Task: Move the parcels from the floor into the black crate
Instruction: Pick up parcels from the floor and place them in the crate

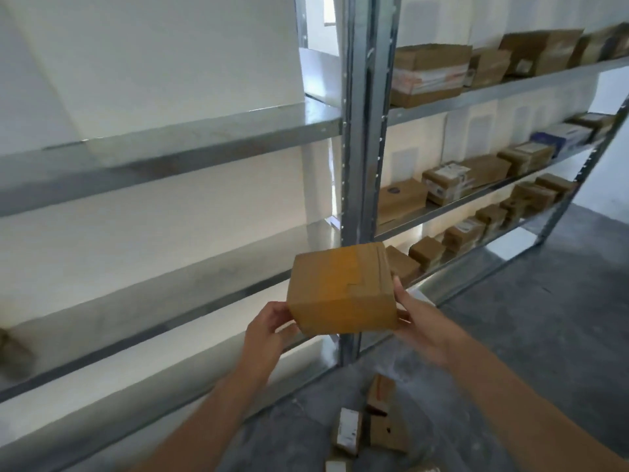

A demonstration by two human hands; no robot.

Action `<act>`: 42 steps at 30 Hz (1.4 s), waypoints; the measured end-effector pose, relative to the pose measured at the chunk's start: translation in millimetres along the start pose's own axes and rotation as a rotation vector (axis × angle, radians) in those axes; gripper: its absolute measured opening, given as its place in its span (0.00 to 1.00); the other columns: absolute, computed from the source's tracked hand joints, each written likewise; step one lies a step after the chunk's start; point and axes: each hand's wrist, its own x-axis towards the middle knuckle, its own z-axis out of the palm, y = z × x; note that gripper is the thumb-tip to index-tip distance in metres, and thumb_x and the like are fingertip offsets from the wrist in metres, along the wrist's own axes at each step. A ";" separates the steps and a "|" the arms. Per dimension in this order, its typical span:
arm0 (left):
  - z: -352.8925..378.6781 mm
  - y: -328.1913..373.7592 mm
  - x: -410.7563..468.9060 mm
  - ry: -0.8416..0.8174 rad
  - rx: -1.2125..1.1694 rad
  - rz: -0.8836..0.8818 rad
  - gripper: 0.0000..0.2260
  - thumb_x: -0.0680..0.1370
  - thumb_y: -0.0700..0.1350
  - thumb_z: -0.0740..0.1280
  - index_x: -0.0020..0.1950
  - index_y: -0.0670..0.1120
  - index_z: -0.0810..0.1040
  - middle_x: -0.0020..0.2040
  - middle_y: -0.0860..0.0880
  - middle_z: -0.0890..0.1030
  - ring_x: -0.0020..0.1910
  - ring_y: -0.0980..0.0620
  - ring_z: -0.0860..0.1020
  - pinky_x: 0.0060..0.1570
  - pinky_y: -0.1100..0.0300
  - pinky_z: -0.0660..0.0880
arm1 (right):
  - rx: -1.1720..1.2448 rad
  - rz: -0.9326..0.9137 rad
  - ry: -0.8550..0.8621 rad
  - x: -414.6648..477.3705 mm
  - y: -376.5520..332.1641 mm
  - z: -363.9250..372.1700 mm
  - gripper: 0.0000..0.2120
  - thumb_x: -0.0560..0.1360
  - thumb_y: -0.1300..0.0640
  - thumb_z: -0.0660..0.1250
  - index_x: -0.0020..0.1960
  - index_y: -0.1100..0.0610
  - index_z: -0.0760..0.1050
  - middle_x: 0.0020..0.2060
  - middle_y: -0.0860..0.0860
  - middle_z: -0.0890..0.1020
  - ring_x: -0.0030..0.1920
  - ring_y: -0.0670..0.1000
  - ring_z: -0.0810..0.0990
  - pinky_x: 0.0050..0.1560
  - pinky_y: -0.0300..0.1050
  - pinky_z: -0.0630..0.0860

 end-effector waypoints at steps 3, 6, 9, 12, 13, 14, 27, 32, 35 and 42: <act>-27.7 0.8 -22.9 0.052 -0.302 -0.156 0.05 0.79 0.32 0.62 0.50 0.36 0.77 0.49 0.40 0.81 0.50 0.44 0.81 0.51 0.56 0.81 | 0.029 0.090 -0.193 1.9 4.4 25.5 0.27 0.70 0.39 0.72 0.64 0.49 0.76 0.58 0.55 0.83 0.59 0.59 0.82 0.53 0.58 0.81; -61.4 -2.0 -40.8 0.134 -0.389 -0.234 0.13 0.84 0.46 0.59 0.59 0.39 0.77 0.59 0.41 0.79 0.60 0.41 0.79 0.66 0.47 0.73 | 0.034 0.099 -0.295 2.9 12.4 65.2 0.28 0.69 0.43 0.75 0.66 0.51 0.74 0.60 0.57 0.82 0.58 0.61 0.82 0.52 0.63 0.80; -102.7 -8.3 -64.6 0.158 -0.177 -0.211 0.30 0.76 0.66 0.61 0.69 0.46 0.70 0.62 0.47 0.77 0.61 0.47 0.78 0.67 0.49 0.73 | -0.017 0.091 -0.362 0.1 21.9 123.6 0.34 0.67 0.48 0.79 0.69 0.49 0.71 0.65 0.56 0.77 0.61 0.61 0.80 0.53 0.62 0.80; -152.4 -17.6 -86.1 0.237 -0.156 -0.185 0.41 0.67 0.67 0.67 0.74 0.48 0.62 0.67 0.48 0.72 0.64 0.47 0.74 0.68 0.47 0.72 | -0.092 0.057 -0.446 -7.1 36.1 191.9 0.37 0.65 0.51 0.82 0.69 0.43 0.68 0.65 0.54 0.75 0.61 0.59 0.80 0.54 0.60 0.80; -171.3 -22.4 -92.4 0.280 -0.166 -0.167 0.41 0.68 0.66 0.69 0.75 0.49 0.60 0.69 0.47 0.70 0.66 0.46 0.73 0.68 0.47 0.71 | -0.102 0.039 -0.461 -9.8 42.9 214.4 0.37 0.64 0.52 0.82 0.68 0.42 0.69 0.66 0.55 0.75 0.61 0.59 0.80 0.55 0.60 0.80; -190.9 -27.9 -98.9 0.316 -0.158 -0.155 0.39 0.70 0.63 0.69 0.76 0.52 0.59 0.70 0.47 0.69 0.67 0.46 0.72 0.68 0.47 0.71 | -0.102 0.028 -0.482 -13.3 50.5 236.8 0.35 0.65 0.50 0.81 0.68 0.43 0.70 0.66 0.55 0.75 0.62 0.58 0.79 0.57 0.61 0.79; -456.1 -137.7 -227.0 0.511 -0.734 -0.197 0.27 0.76 0.68 0.58 0.69 0.55 0.68 0.60 0.52 0.79 0.59 0.48 0.79 0.51 0.52 0.82 | -0.282 0.149 -0.640 -90.6 179.9 548.2 0.42 0.66 0.50 0.77 0.74 0.60 0.64 0.64 0.56 0.78 0.61 0.56 0.80 0.60 0.53 0.79; -536.3 -179.8 -301.2 0.690 -0.802 -0.181 0.37 0.69 0.75 0.59 0.68 0.53 0.74 0.60 0.50 0.82 0.57 0.45 0.82 0.51 0.53 0.82 | -0.294 0.215 -0.873 -135.9 240.5 638.1 0.39 0.65 0.51 0.80 0.71 0.56 0.69 0.64 0.51 0.79 0.65 0.53 0.76 0.52 0.53 0.82; -568.0 -200.1 -340.8 0.793 -0.846 -0.187 0.28 0.67 0.72 0.66 0.59 0.56 0.78 0.55 0.50 0.84 0.54 0.42 0.84 0.51 0.47 0.82 | -0.394 0.251 -0.995 -158.0 269.2 683.0 0.42 0.61 0.55 0.84 0.70 0.48 0.69 0.64 0.51 0.78 0.63 0.55 0.78 0.54 0.64 0.80; -610.8 -236.2 -410.2 1.132 -0.718 -0.063 0.16 0.79 0.54 0.65 0.66 0.67 0.75 0.63 0.52 0.79 0.56 0.47 0.83 0.52 0.44 0.82 | -0.587 0.220 -1.264 -185.5 324.0 762.2 0.40 0.65 0.64 0.80 0.65 0.32 0.68 0.54 0.52 0.85 0.54 0.53 0.85 0.46 0.52 0.83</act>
